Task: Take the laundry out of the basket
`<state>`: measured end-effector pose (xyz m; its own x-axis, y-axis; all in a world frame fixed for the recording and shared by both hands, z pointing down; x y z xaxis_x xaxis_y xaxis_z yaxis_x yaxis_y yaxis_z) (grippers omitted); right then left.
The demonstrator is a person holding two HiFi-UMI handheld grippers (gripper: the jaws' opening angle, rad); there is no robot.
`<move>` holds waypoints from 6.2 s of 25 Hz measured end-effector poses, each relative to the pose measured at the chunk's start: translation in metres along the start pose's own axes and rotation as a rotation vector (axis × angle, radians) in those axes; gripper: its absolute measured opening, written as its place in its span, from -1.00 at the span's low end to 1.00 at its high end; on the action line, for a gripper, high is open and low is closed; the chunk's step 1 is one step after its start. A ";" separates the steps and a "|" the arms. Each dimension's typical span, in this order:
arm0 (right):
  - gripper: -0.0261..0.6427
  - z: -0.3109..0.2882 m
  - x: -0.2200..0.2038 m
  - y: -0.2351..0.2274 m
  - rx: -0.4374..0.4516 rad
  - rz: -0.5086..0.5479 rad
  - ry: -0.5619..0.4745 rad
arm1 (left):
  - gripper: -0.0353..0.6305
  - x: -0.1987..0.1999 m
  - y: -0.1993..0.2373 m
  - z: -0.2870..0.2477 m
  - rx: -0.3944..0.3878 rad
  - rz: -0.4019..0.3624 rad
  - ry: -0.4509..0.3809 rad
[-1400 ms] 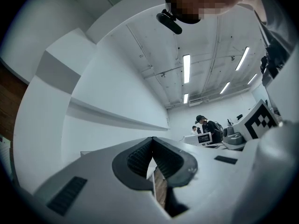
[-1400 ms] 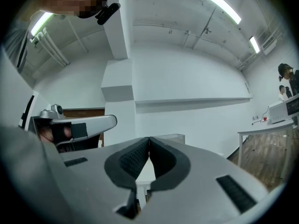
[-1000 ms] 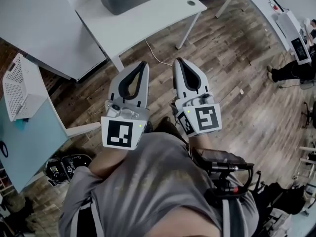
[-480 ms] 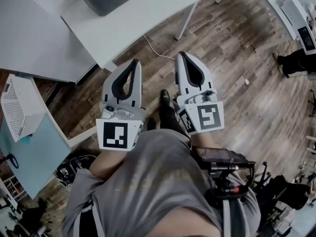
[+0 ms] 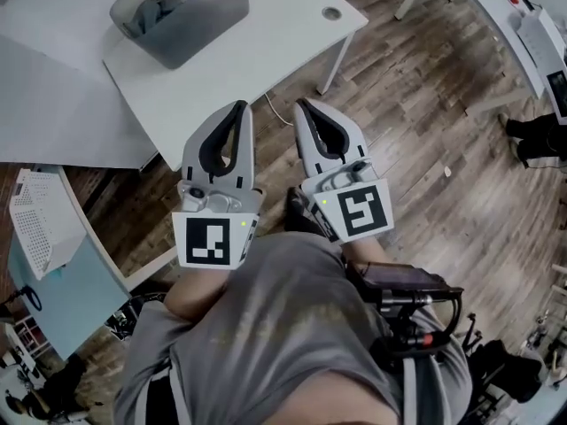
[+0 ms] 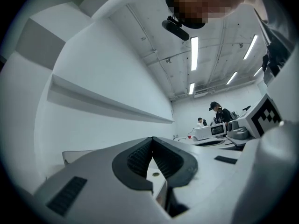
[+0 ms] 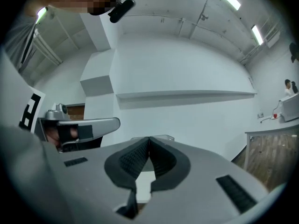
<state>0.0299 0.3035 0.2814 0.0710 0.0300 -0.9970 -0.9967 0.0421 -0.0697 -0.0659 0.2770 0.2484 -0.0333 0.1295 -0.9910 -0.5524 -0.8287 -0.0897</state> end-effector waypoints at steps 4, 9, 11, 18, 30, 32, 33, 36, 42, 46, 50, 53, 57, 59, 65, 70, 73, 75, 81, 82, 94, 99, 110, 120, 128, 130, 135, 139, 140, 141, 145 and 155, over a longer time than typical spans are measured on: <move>-0.90 -0.027 0.004 -0.004 0.094 0.007 -0.002 | -0.87 0.005 0.012 -0.016 0.070 -0.016 -0.011; -0.90 -0.052 0.007 -0.013 0.137 0.006 -0.012 | -0.87 0.003 0.029 -0.025 0.135 -0.033 -0.007; -0.90 -0.063 0.005 -0.015 0.147 0.003 -0.013 | -0.87 0.000 0.037 -0.027 0.157 -0.034 -0.004; -0.90 -0.116 -0.001 -0.018 0.188 0.011 0.001 | -0.87 -0.010 0.080 -0.050 0.209 -0.019 -0.017; -0.90 -0.248 -0.014 -0.017 0.228 0.007 0.034 | -0.87 -0.024 0.188 -0.110 0.248 0.002 -0.022; -0.90 -0.271 -0.010 -0.013 0.240 0.000 0.027 | -0.87 -0.022 0.208 -0.115 0.253 0.000 -0.027; -0.90 -0.282 -0.008 -0.010 0.247 -0.003 0.023 | -0.87 -0.021 0.218 -0.117 0.256 0.000 -0.028; -0.90 -0.309 -0.001 0.000 0.267 0.003 0.012 | -0.87 -0.015 0.246 -0.118 0.278 -0.009 -0.047; -0.90 -0.345 0.017 0.013 0.310 0.034 -0.018 | -0.87 -0.006 0.281 -0.117 0.343 -0.029 -0.077; -0.90 -0.365 0.029 0.020 0.348 0.057 -0.042 | -0.87 -0.002 0.300 -0.115 0.393 -0.041 -0.083; -0.90 -0.386 0.035 0.028 0.405 0.092 -0.050 | -0.87 -0.003 0.320 -0.114 0.463 -0.042 -0.070; -0.90 -0.404 0.034 0.035 0.452 0.089 -0.039 | -0.87 -0.010 0.332 -0.111 0.518 -0.032 -0.049; -0.90 -0.427 0.032 0.048 0.507 0.079 -0.033 | -0.87 -0.017 0.354 -0.101 0.589 -0.023 -0.030; -0.89 -0.438 0.029 0.055 0.532 0.076 -0.025 | -0.87 -0.019 0.364 -0.097 0.620 -0.023 -0.027; -0.89 -0.474 0.012 0.081 0.623 0.100 0.032 | -0.87 -0.022 0.395 -0.089 0.691 -0.006 -0.035; -0.89 -0.497 -0.012 0.106 0.710 0.129 0.098 | -0.87 -0.028 0.418 -0.083 0.738 -0.006 -0.043; -0.89 -0.508 -0.029 0.118 0.765 0.119 0.173 | -0.87 -0.036 0.430 -0.080 0.761 0.019 -0.033; -0.89 -0.516 -0.035 0.122 0.796 0.087 0.225 | -0.87 -0.040 0.437 -0.080 0.770 0.031 -0.031; -0.87 -0.541 -0.065 0.136 0.808 0.201 0.293 | -0.87 -0.069 0.465 -0.071 0.788 0.094 -0.010; -0.83 -0.546 -0.082 0.146 0.810 0.208 0.322 | -0.87 -0.083 0.476 -0.062 0.790 0.105 -0.003; 0.26 -0.546 -0.166 0.161 0.950 0.398 0.554 | -0.87 -0.114 0.512 -0.036 0.854 0.130 -0.019; 0.55 -0.533 -0.181 0.156 1.043 0.521 0.676 | -0.87 -0.118 0.510 -0.033 0.873 0.164 -0.008; 0.61 -0.531 -0.197 0.152 1.096 0.650 0.765 | -0.87 -0.120 0.511 -0.031 0.897 0.184 0.002; -0.22 -0.528 -0.199 0.153 1.110 0.651 0.752 | -0.87 -0.121 0.512 -0.032 0.892 0.179 0.007; -0.59 -0.532 -0.201 0.156 1.103 0.653 0.747 | -0.87 -0.121 0.512 -0.032 0.892 0.179 0.008; -0.62 -0.533 -0.201 0.156 1.101 0.650 0.743 | -0.87 -0.121 0.512 -0.032 0.892 0.179 0.009; -0.65 -0.533 -0.201 0.157 1.097 0.645 0.733 | -0.87 -0.122 0.512 -0.032 0.890 0.177 0.015; -0.68 -0.530 -0.199 0.159 1.091 0.619 0.725 | -0.87 -0.119 0.514 -0.033 0.882 0.146 0.019; -0.69 -0.529 -0.197 0.158 1.087 0.614 0.719 | -0.87 -0.117 0.515 -0.033 0.880 0.126 0.018; -0.69 -0.528 -0.195 0.156 1.084 0.608 0.714 | -0.87 -0.114 0.517 -0.034 0.880 0.102 0.018; -0.69 -0.523 -0.174 0.150 1.073 0.589 0.688 | -0.87 -0.096 0.530 -0.042 0.889 0.010 0.034; -0.70 -0.515 -0.125 0.129 1.033 0.499 0.580 | -0.87 -0.062 0.525 -0.072 0.883 -0.047 0.015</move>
<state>-0.1284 -0.2093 0.3798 -0.5865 -0.1589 -0.7942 -0.3980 0.9106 0.1118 -0.2941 -0.2054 0.2554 0.0130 0.1406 -0.9900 -0.9947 -0.0991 -0.0271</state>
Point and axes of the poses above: the fingertips, and each gripper's own axes: z backward along the fingers, y to its left, x out of its top, the point moved 3 cm from there along z, backward along the fingers, and after that the axes turned 6 degrees about -x, right-handed, at the moved point
